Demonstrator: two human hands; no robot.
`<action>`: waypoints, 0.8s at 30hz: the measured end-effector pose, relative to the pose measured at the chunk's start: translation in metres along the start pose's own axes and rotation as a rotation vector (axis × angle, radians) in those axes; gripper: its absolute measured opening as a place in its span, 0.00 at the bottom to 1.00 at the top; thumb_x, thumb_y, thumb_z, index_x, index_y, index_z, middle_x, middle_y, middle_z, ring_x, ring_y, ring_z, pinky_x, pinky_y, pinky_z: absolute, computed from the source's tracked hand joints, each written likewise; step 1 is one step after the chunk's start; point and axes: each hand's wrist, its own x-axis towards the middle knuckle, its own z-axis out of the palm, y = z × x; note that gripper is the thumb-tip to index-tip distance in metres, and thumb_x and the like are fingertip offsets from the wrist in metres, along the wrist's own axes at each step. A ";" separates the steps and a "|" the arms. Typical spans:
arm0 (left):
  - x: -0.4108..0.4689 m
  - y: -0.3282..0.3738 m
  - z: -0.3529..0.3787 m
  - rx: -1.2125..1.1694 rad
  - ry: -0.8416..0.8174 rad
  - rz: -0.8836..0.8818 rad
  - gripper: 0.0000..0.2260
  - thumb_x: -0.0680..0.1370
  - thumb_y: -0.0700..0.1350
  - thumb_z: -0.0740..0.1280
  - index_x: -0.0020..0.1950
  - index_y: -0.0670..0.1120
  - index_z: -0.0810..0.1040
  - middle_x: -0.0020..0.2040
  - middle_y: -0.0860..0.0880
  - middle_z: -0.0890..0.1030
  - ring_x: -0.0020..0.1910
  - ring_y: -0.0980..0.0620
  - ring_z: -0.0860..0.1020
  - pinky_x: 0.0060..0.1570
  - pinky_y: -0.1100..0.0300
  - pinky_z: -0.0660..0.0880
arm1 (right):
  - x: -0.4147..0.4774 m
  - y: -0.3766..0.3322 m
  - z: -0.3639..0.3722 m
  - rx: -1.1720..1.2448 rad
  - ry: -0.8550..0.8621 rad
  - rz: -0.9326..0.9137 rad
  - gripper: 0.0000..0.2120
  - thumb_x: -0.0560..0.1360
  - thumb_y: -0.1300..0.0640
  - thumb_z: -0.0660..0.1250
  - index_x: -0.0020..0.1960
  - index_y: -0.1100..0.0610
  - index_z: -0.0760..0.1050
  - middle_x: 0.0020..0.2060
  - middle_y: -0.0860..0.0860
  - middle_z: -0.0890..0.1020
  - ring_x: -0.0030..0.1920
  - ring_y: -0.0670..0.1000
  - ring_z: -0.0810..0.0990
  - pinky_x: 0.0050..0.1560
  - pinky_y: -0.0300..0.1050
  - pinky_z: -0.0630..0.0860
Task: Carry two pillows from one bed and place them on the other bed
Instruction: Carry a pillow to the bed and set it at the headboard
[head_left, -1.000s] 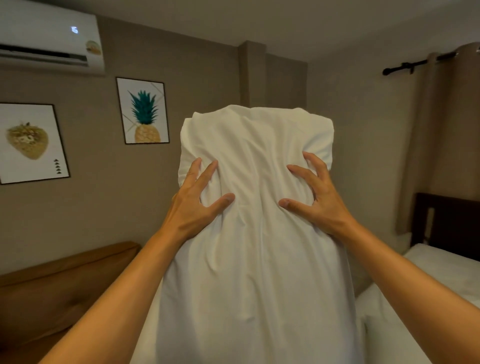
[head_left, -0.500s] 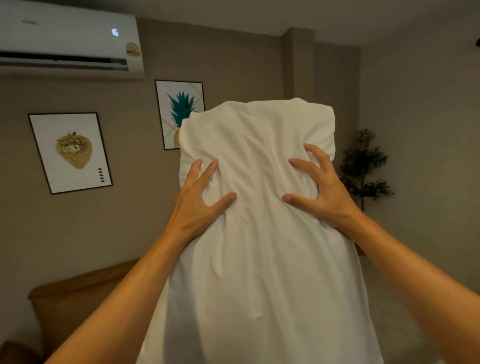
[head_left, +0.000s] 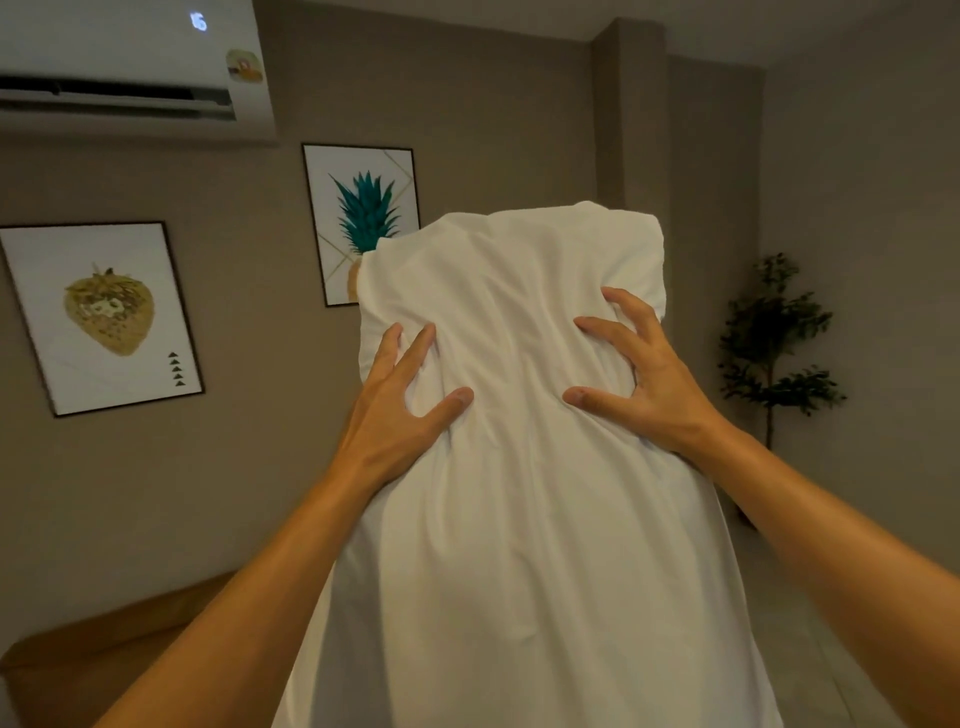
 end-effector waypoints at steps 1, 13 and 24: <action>0.012 -0.013 0.006 -0.008 -0.004 0.012 0.36 0.73 0.66 0.66 0.77 0.67 0.54 0.80 0.60 0.47 0.71 0.66 0.52 0.67 0.62 0.55 | 0.007 0.009 0.008 -0.011 0.003 0.005 0.35 0.67 0.36 0.73 0.71 0.43 0.70 0.77 0.38 0.54 0.76 0.41 0.55 0.70 0.44 0.60; 0.168 -0.122 0.086 -0.220 -0.111 0.165 0.36 0.72 0.66 0.67 0.77 0.67 0.55 0.80 0.62 0.47 0.75 0.62 0.55 0.69 0.62 0.58 | 0.084 0.091 0.057 -0.215 0.082 0.124 0.33 0.69 0.37 0.74 0.71 0.43 0.70 0.77 0.38 0.55 0.76 0.41 0.55 0.71 0.46 0.62; 0.265 -0.143 0.247 -0.372 -0.256 0.287 0.35 0.72 0.67 0.67 0.76 0.70 0.54 0.80 0.63 0.46 0.77 0.56 0.59 0.72 0.53 0.63 | 0.082 0.209 0.033 -0.408 0.168 0.253 0.33 0.67 0.36 0.73 0.70 0.44 0.72 0.76 0.40 0.57 0.77 0.40 0.55 0.72 0.45 0.61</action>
